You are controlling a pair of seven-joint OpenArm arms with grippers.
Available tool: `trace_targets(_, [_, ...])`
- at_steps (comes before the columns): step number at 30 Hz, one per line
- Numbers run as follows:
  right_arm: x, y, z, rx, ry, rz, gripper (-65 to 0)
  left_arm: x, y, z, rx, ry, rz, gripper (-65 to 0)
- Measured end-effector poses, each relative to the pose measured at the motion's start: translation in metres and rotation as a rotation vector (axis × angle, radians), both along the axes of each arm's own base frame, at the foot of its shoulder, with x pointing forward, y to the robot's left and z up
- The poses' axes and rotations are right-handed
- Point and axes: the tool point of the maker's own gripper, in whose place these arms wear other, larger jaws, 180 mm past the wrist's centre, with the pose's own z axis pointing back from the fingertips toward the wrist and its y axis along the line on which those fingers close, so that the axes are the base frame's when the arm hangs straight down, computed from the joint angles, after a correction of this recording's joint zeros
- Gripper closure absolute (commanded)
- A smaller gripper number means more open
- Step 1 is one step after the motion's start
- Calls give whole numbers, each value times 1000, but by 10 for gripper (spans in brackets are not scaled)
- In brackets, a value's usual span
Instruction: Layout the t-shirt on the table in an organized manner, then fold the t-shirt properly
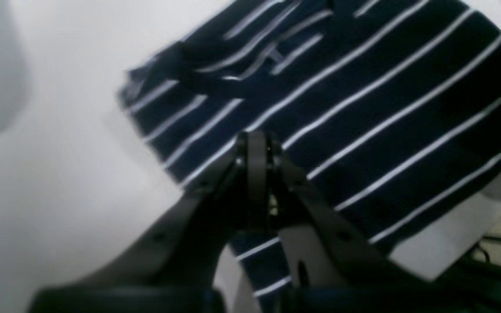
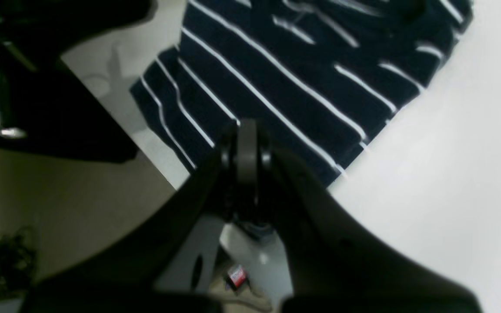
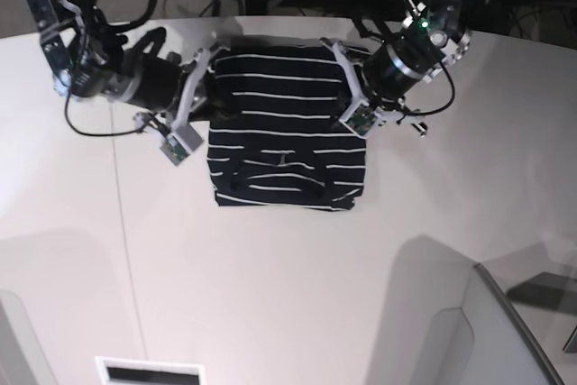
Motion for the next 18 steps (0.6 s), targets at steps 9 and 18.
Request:
trace_targets(9, [20, 5, -64, 46, 136, -36, 0, 1, 33, -9, 77, 16, 8, 0])
trace_targets(18, [32, 8, -85, 74, 183, -90, 0, -2, 68, -10, 127, 24, 71, 0])
